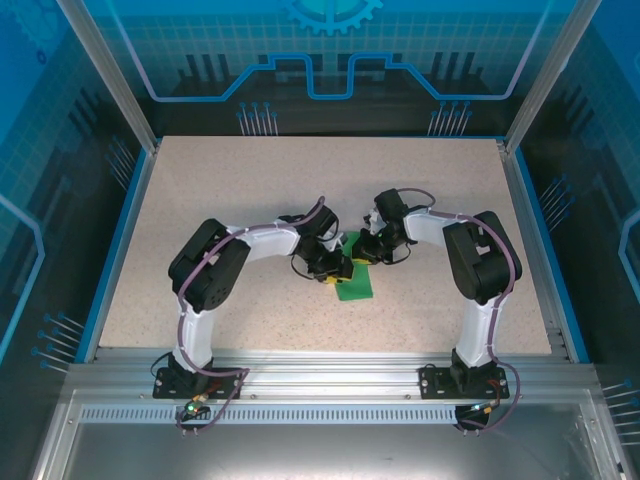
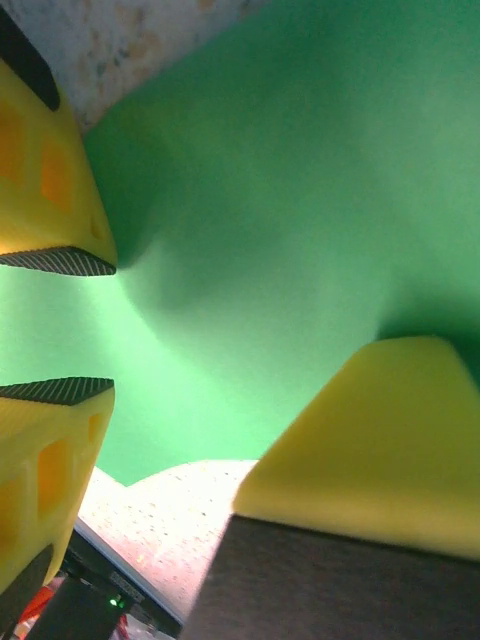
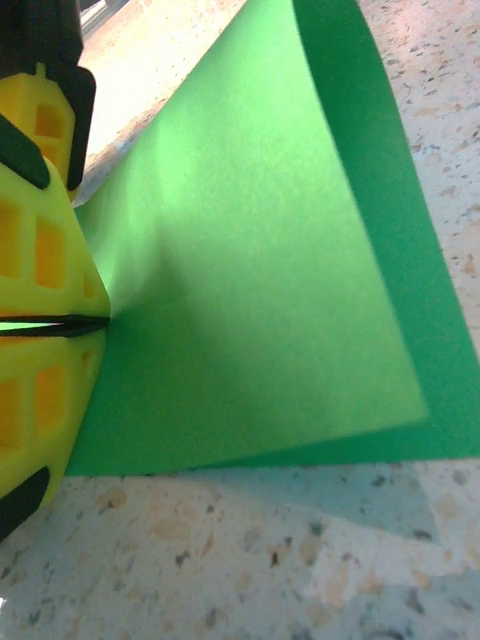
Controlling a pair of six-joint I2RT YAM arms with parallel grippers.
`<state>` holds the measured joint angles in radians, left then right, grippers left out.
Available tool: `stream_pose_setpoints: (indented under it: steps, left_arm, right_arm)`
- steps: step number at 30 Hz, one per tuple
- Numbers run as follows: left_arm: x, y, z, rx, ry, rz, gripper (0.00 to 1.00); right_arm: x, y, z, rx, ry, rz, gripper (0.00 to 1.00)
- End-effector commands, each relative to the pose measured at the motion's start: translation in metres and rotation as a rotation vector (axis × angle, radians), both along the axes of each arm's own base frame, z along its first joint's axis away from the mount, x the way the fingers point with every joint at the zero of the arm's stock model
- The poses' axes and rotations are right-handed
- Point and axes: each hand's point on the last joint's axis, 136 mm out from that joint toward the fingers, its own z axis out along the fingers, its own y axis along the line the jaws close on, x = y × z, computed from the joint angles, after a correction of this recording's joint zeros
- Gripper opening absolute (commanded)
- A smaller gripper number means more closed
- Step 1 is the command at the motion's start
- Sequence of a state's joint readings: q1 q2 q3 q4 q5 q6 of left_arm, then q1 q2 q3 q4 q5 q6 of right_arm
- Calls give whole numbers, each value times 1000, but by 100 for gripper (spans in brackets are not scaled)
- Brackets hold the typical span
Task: Fold a paper plane with a square sheet of paper (fold left side to right side)
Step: First fold in half a square sheet of paper at the center of the table.
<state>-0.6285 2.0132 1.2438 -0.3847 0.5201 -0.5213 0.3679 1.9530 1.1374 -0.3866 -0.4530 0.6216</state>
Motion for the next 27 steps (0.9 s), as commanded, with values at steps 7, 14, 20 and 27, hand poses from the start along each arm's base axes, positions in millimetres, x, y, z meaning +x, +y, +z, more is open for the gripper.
stream_pose_setpoints:
  steps: [7, 14, 20, 27]
  left_arm:
    - [-45, 4, -5, 37, 66, -75, 39]
    - [-54, -3, 2, 5, 49, -87, 42]
    - [-60, -6, 3, -9, 49, -90, 42]
    - [-74, -10, 0, -7, 61, -102, 43]
  right_arm:
    - [-27, -21, -37, -143, 128, -22, 11]
    - [-27, -21, -38, -143, 128, -22, 11]
    - [-27, -22, -39, -142, 131, -22, 12]
    - [-28, -21, -39, -140, 130, -19, 12]
